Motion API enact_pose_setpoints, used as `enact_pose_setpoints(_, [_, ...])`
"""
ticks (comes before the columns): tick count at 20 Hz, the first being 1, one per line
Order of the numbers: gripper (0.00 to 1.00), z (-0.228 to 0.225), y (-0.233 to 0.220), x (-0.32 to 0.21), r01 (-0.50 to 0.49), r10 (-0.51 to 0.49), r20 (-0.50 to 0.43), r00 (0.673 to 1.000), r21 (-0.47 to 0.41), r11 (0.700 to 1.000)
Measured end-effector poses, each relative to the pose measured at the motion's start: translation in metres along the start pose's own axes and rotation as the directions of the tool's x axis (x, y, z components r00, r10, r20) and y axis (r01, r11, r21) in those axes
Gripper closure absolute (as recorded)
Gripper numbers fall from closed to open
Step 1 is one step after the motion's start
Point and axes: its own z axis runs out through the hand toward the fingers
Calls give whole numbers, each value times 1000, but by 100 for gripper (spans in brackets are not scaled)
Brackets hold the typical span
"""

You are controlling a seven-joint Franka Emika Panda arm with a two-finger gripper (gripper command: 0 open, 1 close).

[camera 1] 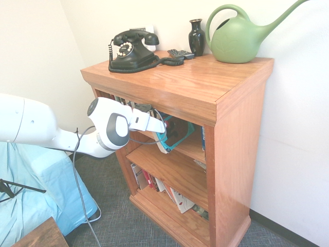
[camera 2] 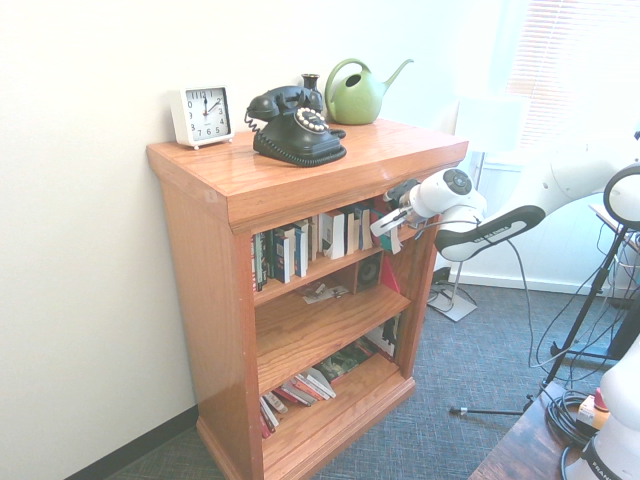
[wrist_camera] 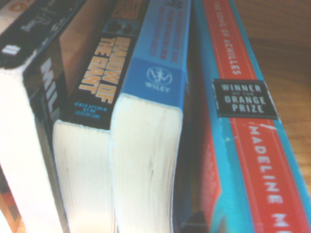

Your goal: Organize the shelf

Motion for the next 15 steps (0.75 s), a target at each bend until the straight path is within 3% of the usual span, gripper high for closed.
enact_pose_setpoints(7, [0, -11, -8, -23, 14, -14, 18, 1000, 32, 999])
enact_pose_setpoints(15, [0, -69, 28, -49, -7, 7, -1, 1000, 56, 998])
